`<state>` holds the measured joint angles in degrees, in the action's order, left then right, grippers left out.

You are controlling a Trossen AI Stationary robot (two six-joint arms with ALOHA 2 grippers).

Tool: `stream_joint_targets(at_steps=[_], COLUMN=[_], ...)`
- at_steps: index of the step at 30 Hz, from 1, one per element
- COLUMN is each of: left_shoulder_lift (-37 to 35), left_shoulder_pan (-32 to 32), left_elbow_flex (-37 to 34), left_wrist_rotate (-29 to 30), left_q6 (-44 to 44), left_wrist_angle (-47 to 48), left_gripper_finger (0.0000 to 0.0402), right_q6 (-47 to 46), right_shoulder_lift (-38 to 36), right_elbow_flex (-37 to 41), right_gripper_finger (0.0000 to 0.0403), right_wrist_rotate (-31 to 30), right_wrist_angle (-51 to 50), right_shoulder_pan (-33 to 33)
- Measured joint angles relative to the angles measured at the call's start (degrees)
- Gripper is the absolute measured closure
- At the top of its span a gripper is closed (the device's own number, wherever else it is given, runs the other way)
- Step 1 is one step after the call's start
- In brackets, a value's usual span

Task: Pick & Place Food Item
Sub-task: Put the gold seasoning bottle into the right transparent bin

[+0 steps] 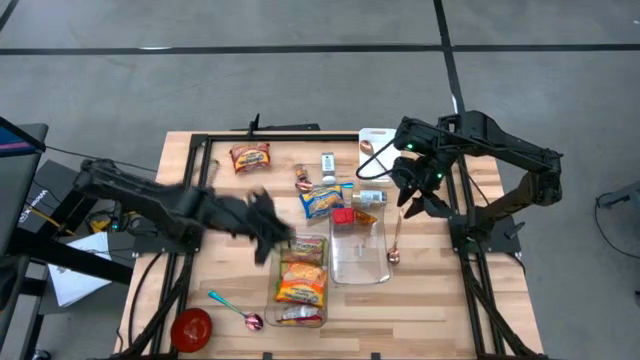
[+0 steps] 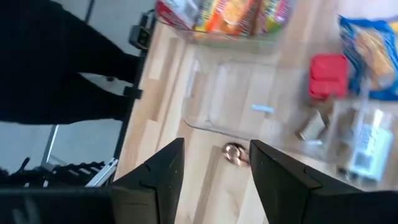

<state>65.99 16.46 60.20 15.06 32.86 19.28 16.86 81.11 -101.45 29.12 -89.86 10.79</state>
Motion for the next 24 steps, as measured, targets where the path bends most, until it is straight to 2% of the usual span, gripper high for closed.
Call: stream_joint_targets(at_steps=[4,8,13,17,24], left_shoulder_lift=[-5.98,-10.29,-12.68,-13.22,-13.15], left_shoulder_pan=[-6.31,-13.12,-19.35,-23.57,-27.98], left_elbow_flex=[0.0,0.0,0.0,0.0,0.0], left_wrist_rotate=[8.89,12.01,11.93,11.75,1.49], left_q6=[-1.47,-6.75,-18.92,-21.49,-23.8], left_wrist_angle=[4.53,5.79,4.46,3.72,6.66], left_gripper_finger=[0.0283,0.0275,0.0268,0.0265,0.0267], right_q6=[-4.45,-12.44,-24.71,-35.41,-46.65], right_shoulder_lift=[-4.48,-10.82,-20.91,-29.05,-39.97], right_elbow_flex=[3.81,10.38,19.42,27.26,40.36], right_gripper_finger=[0.0228,0.0228,0.0228,0.0228,0.0228], right_wrist_rotate=[-4.27,-12.2,-16.17,-18.98,-26.71], right_wrist_angle=[-0.21,1.25,9.24,21.87,49.72], right_shoulder_pan=[0.71,1.42,1.29,0.81,-0.64])
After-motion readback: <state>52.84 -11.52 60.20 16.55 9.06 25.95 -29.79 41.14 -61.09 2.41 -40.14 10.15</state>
